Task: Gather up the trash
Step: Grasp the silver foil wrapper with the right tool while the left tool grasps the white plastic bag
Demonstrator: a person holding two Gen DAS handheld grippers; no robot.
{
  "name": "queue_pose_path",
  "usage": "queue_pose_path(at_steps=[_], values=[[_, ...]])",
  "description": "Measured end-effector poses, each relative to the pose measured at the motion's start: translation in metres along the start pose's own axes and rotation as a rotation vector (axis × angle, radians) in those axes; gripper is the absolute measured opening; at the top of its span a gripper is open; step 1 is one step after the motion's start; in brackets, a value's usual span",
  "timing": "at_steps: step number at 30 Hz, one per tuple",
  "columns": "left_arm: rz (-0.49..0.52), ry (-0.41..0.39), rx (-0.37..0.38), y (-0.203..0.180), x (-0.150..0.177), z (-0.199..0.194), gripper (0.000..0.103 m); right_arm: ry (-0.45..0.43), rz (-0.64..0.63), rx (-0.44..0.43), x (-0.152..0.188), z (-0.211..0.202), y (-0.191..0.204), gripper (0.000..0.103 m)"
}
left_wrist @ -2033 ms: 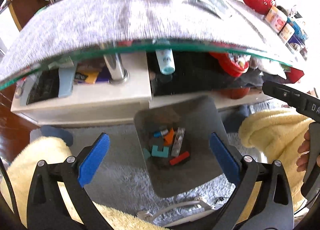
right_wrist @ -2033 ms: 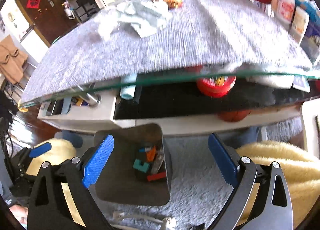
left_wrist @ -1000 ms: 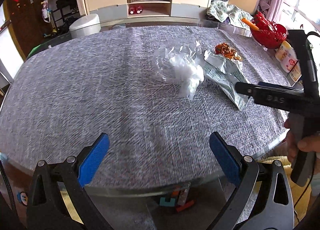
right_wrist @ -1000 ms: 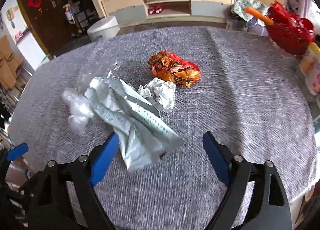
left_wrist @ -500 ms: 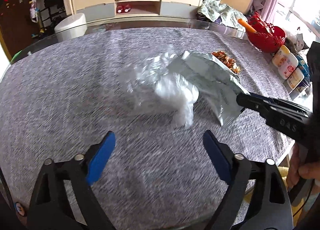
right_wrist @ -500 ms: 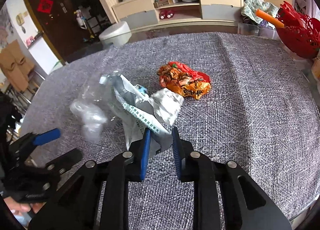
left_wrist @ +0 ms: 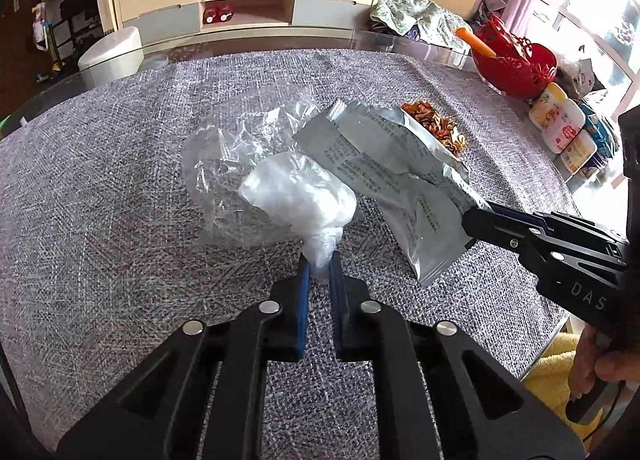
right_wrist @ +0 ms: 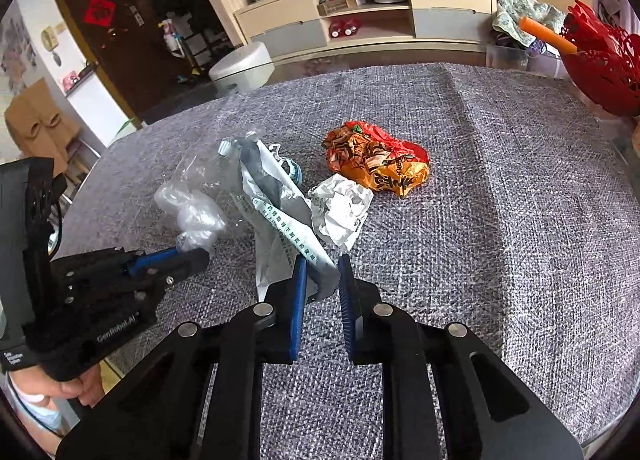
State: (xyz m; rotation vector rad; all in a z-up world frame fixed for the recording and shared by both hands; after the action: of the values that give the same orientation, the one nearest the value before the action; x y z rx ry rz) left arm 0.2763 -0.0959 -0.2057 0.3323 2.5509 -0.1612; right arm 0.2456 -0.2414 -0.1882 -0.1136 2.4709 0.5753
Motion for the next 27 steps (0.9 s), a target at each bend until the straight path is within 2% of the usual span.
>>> queue_pose_path(at_steps=[7,16,22,27], values=[[0.004,-0.046,-0.011,0.004,0.003,-0.029,0.003,-0.03,-0.027,0.007,0.0,-0.019,0.014,0.011],[0.0,-0.096,-0.023,0.007,0.017,-0.076,0.003,-0.083,-0.049,0.023,0.004,-0.06,0.032,0.01],[-0.012,-0.135,-0.027,0.007,0.036,-0.117,0.002,-0.111,-0.041,0.053,0.022,-0.092,0.04,0.01],[-0.013,-0.144,-0.014,0.002,0.06,-0.143,0.002,-0.108,-0.035,0.034,0.047,-0.113,0.047,0.01]])
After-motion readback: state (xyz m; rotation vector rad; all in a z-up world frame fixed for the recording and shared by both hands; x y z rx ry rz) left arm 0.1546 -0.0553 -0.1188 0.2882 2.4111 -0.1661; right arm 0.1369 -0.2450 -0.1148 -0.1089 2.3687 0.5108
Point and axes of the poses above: each gripper's, at about its wrist camera, not at the fingertips, and z roughly the way its jaws point, y to its left, x to its underside, the point moved 5 cm from there along z, roughly the way its jaws point, and after that the axes turned 7 degrees about -x, right-handed, at the moved point
